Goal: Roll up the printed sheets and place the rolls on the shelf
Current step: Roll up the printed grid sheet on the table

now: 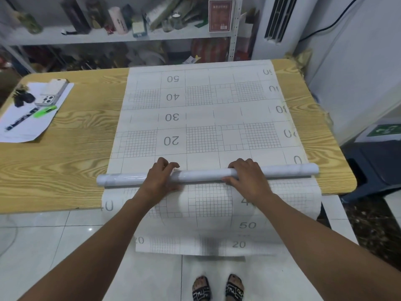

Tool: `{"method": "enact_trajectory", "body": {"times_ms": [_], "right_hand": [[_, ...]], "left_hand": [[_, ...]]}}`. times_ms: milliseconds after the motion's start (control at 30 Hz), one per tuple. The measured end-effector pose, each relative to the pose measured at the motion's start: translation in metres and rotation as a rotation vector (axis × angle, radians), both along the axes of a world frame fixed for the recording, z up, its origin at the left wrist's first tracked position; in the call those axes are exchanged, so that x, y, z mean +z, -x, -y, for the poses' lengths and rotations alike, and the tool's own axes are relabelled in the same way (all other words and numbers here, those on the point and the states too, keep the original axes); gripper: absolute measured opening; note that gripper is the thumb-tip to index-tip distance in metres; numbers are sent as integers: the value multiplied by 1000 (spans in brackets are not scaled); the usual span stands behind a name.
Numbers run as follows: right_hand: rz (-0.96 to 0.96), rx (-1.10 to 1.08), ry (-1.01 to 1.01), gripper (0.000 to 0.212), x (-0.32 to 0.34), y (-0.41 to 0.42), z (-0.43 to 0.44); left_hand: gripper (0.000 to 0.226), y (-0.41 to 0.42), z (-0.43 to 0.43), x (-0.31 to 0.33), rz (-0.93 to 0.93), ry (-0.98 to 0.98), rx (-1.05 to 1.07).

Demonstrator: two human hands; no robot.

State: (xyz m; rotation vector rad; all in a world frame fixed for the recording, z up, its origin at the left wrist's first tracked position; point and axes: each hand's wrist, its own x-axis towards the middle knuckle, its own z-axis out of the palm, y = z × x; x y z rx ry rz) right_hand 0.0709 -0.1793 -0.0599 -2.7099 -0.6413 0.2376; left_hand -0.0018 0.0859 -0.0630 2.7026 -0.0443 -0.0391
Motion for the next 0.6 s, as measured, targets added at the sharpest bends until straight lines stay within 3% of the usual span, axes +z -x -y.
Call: {"method": "enact_trajectory", "body": {"times_ms": [233, 600], "right_hand": [[46, 33, 90, 43, -1, 2, -3], [85, 30, 94, 59, -1, 12, -4]], "left_hand": [[48, -1, 0, 3, -26, 33, 40], [42, 2, -3, 1, 20, -65, 34]]}}
